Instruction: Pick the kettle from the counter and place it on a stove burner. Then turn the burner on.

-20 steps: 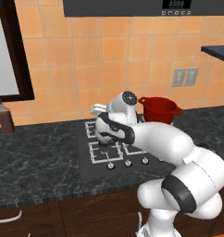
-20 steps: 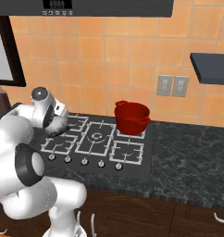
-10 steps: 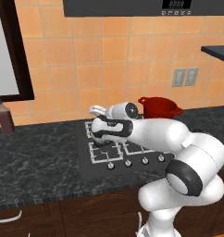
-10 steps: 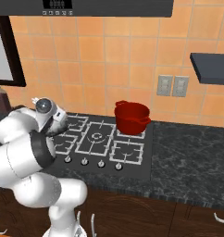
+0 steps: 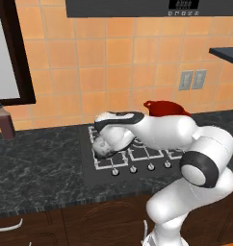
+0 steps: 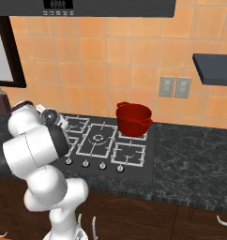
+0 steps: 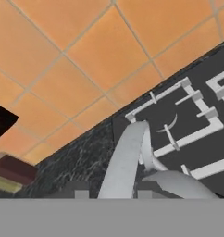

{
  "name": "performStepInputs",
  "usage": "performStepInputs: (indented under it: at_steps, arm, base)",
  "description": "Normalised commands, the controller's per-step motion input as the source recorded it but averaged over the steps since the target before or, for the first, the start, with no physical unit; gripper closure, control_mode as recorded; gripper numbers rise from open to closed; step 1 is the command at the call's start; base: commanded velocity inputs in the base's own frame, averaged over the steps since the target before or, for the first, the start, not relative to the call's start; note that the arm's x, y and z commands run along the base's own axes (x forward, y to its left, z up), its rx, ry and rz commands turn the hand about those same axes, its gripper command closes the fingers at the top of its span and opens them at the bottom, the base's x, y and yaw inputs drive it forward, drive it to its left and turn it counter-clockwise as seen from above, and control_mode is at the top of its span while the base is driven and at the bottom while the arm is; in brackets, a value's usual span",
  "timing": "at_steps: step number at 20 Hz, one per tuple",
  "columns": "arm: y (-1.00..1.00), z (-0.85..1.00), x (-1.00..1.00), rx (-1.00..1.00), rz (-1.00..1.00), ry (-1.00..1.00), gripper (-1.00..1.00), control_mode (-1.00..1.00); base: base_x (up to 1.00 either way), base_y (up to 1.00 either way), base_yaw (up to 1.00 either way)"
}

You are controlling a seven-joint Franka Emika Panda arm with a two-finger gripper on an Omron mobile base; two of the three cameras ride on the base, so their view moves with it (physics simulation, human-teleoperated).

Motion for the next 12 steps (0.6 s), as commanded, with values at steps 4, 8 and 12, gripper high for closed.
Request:
performStepInputs:
  at_steps: [4,8,12]
  arm:
    - [-0.17,-0.71,0.00,0.00,0.00,0.00,1.00,-1.00]
    - [-0.04,-0.54,0.00,-0.02,0.00,-0.07,1.00,-1.00]
    - [-0.43,-0.60,-0.10,-0.06,0.00,0.04,1.00,-1.00]
  base:
    - [0.00,0.00,0.00]
    - [0.00,0.00,0.00]
    - [0.00,0.00,0.00]
